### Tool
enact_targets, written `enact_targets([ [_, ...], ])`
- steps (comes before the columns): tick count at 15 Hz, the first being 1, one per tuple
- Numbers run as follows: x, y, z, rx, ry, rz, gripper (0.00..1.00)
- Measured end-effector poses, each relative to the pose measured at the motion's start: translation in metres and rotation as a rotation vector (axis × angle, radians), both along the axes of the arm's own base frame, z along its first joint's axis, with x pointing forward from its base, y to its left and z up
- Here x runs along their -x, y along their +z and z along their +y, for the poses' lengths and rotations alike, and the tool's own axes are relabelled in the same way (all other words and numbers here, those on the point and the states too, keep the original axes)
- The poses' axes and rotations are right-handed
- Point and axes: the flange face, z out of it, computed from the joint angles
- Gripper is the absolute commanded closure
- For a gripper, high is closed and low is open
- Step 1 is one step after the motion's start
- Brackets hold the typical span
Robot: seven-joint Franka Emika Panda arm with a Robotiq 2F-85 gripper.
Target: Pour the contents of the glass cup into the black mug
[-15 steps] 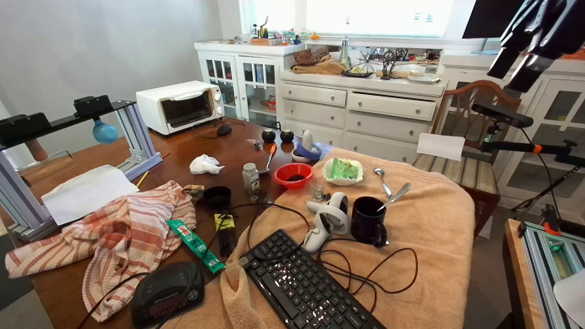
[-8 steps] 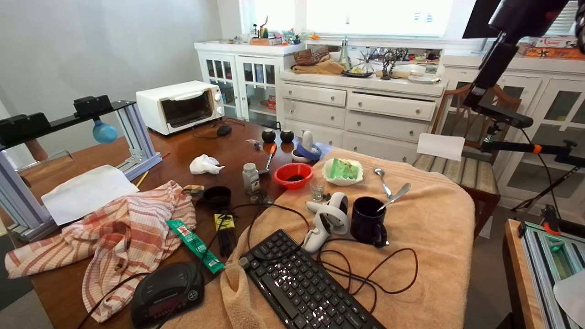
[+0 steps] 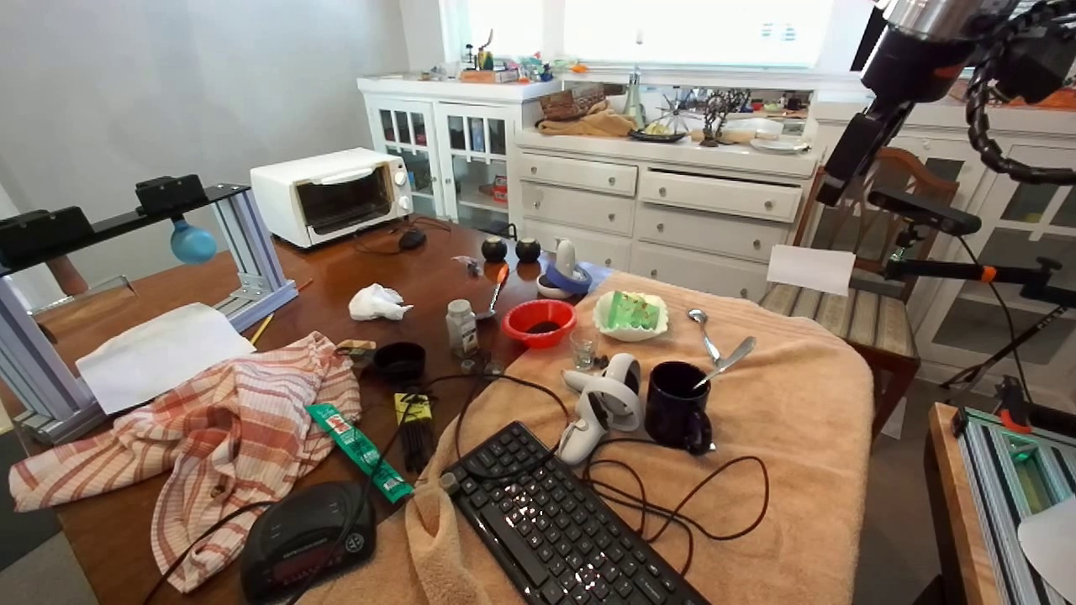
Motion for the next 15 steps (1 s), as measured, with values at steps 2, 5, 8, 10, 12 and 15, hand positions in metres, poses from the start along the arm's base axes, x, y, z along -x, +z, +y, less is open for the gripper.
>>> enact_targets([
  [2,0.0,0.0,0.0,0.001,-0.003,-0.001,0.0],
  [5,0.0,0.0,0.0,0.002,-0.005,-0.002,0.0],
  [8,0.0,0.0,0.0,0.003,-0.006,-0.002,0.0],
  [10,0.0,0.0,0.0,0.003,-0.005,-0.002,0.0],
  [12,-0.009,-0.004,-0.008,0.026,0.031,-0.017,0.0],
  [15,-0.04,-0.025,-0.04,0.052,0.145,-0.004,0.0],
])
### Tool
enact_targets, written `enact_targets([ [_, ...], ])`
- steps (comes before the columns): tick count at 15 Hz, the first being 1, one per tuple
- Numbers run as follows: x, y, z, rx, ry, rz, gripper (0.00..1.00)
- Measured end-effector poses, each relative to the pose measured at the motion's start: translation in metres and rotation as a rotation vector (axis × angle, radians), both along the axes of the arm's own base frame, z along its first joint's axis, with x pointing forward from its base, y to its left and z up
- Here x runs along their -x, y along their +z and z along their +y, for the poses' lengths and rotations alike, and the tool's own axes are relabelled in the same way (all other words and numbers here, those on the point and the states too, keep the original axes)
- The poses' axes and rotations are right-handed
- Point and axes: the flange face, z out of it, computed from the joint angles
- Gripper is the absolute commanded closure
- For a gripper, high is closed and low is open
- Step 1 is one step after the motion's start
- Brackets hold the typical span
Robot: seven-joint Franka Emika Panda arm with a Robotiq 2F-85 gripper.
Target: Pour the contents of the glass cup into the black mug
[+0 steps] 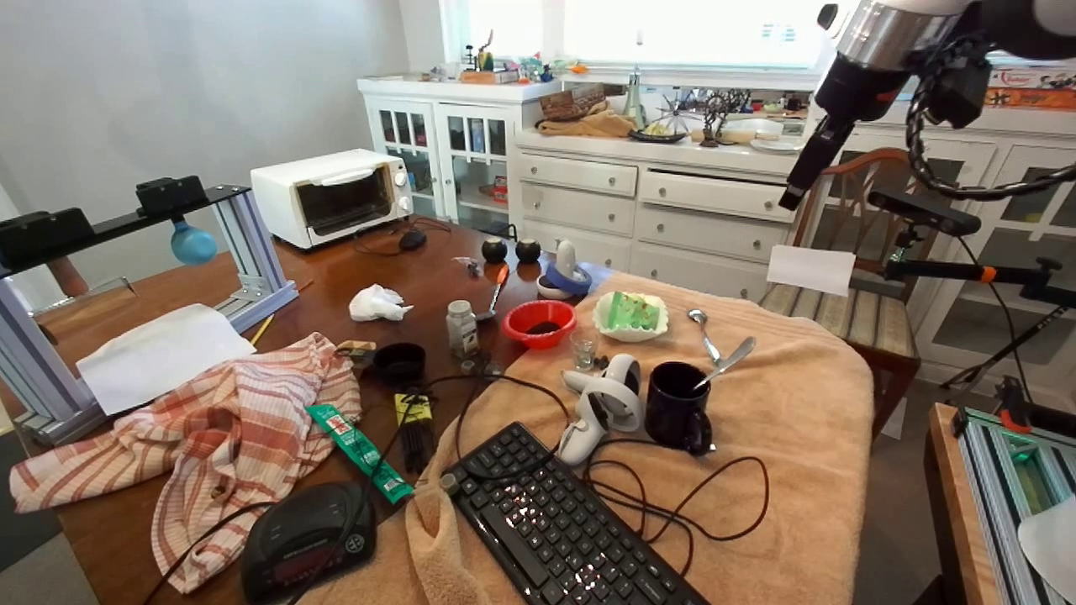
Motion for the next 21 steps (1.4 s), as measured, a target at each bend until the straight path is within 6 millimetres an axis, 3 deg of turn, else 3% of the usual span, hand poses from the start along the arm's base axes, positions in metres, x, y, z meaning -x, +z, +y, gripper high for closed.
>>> enact_targets([
  [3,-0.038,-0.022,-0.03,-0.002,0.12,0.049,0.0],
  [5,-0.07,-0.035,-0.032,-0.007,0.202,0.079,0.0],
  [11,-0.159,-0.088,0.025,-0.042,0.363,0.176,0.0],
  [14,-0.178,-0.103,0.037,-0.041,0.386,0.199,0.0],
  [18,-0.18,-0.102,0.034,-0.045,0.38,0.198,0.0],
  [21,-0.187,-0.121,0.025,-0.081,0.375,0.224,0.0],
])
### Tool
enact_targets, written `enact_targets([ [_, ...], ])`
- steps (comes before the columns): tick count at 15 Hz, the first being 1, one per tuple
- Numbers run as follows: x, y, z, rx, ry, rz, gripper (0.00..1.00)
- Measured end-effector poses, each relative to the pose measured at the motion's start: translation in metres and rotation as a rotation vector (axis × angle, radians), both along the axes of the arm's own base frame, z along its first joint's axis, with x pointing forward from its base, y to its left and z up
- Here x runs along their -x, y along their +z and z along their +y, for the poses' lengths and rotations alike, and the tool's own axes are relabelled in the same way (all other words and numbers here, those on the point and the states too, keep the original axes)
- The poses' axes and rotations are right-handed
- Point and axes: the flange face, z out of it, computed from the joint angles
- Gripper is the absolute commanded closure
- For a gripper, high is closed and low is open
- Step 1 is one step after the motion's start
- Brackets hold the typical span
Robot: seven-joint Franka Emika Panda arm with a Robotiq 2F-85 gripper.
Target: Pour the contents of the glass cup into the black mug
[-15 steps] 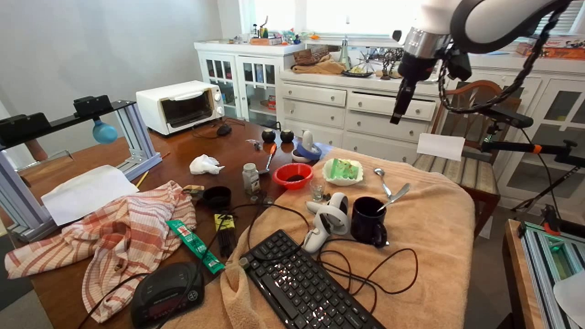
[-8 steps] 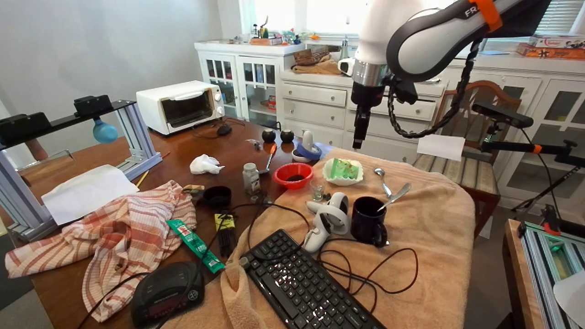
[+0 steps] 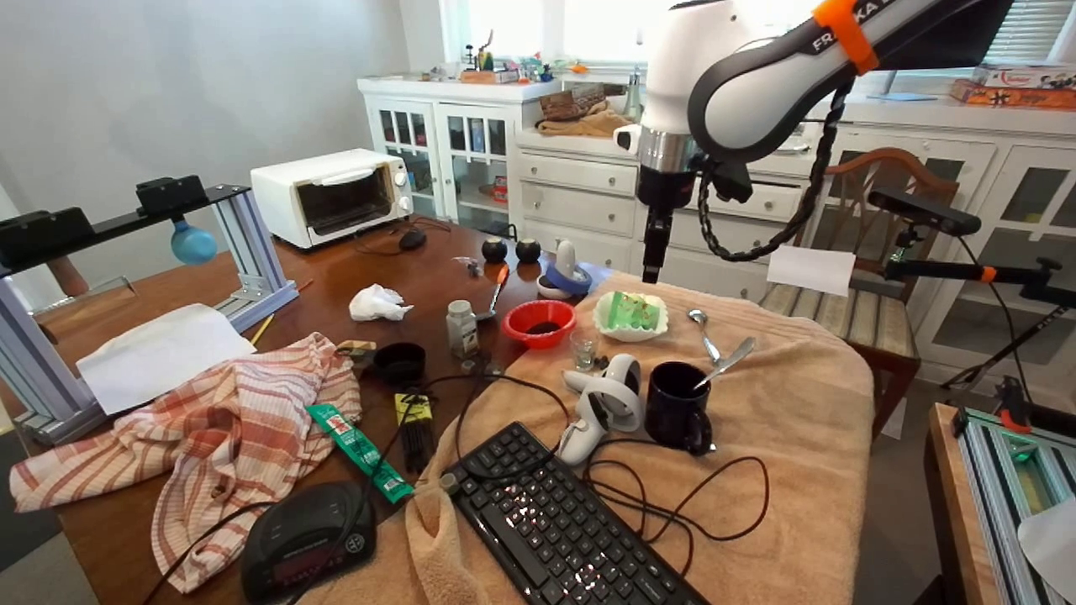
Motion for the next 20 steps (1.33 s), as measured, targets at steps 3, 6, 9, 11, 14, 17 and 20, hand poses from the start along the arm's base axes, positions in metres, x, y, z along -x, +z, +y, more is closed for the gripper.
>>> enact_targets([
  [3,-0.022,-0.033,-0.014,-0.013,-0.015,0.042,0.0],
  [6,-0.047,-0.064,-0.017,-0.016,-0.009,0.079,0.0],
  [9,-0.059,-0.083,0.003,-0.023,0.069,0.158,0.0],
  [11,-0.061,-0.088,0.013,-0.03,0.112,0.194,0.0],
  [14,-0.063,-0.088,0.016,-0.031,0.155,0.244,0.0],
  [17,-0.069,-0.084,0.013,-0.024,0.155,0.264,0.0],
  [20,-0.07,-0.086,0.011,-0.028,0.195,0.282,0.0],
])
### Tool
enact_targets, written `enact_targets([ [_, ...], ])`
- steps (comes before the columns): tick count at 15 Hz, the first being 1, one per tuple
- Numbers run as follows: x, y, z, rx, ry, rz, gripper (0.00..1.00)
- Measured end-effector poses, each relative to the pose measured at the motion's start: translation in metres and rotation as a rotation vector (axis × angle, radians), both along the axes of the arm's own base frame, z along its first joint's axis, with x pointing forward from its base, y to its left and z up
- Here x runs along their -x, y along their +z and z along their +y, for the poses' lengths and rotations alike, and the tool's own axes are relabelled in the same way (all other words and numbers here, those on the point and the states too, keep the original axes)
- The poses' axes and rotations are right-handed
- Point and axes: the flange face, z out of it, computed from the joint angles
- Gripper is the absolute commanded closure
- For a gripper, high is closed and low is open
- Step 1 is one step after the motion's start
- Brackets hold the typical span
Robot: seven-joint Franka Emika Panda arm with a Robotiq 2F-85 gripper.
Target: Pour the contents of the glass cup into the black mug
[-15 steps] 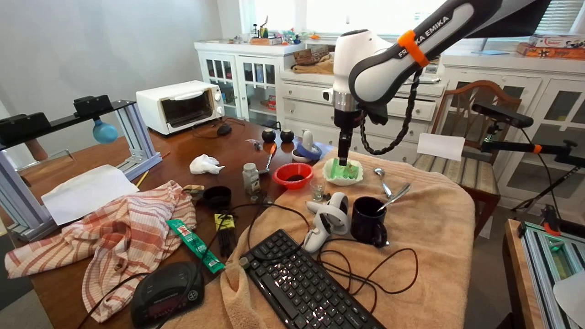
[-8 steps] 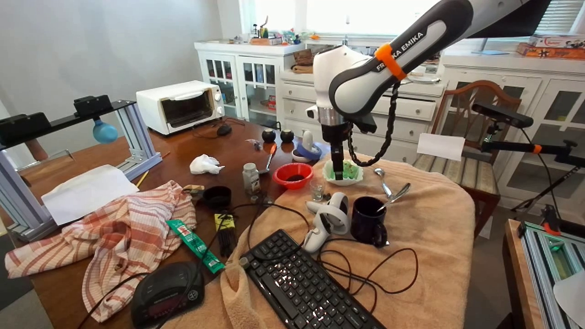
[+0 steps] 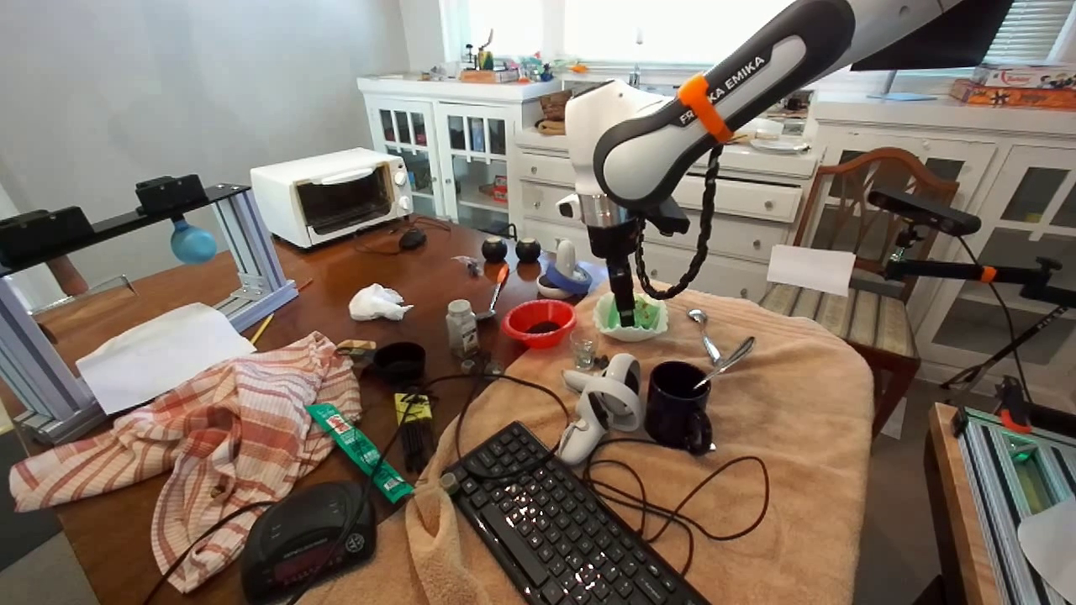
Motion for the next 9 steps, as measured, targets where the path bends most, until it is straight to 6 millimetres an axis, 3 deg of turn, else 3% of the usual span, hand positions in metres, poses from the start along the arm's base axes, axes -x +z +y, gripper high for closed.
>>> enact_targets([
  [9,0.0029,-0.0064,-0.0022,-0.002,0.003,-0.018,0.0],
])
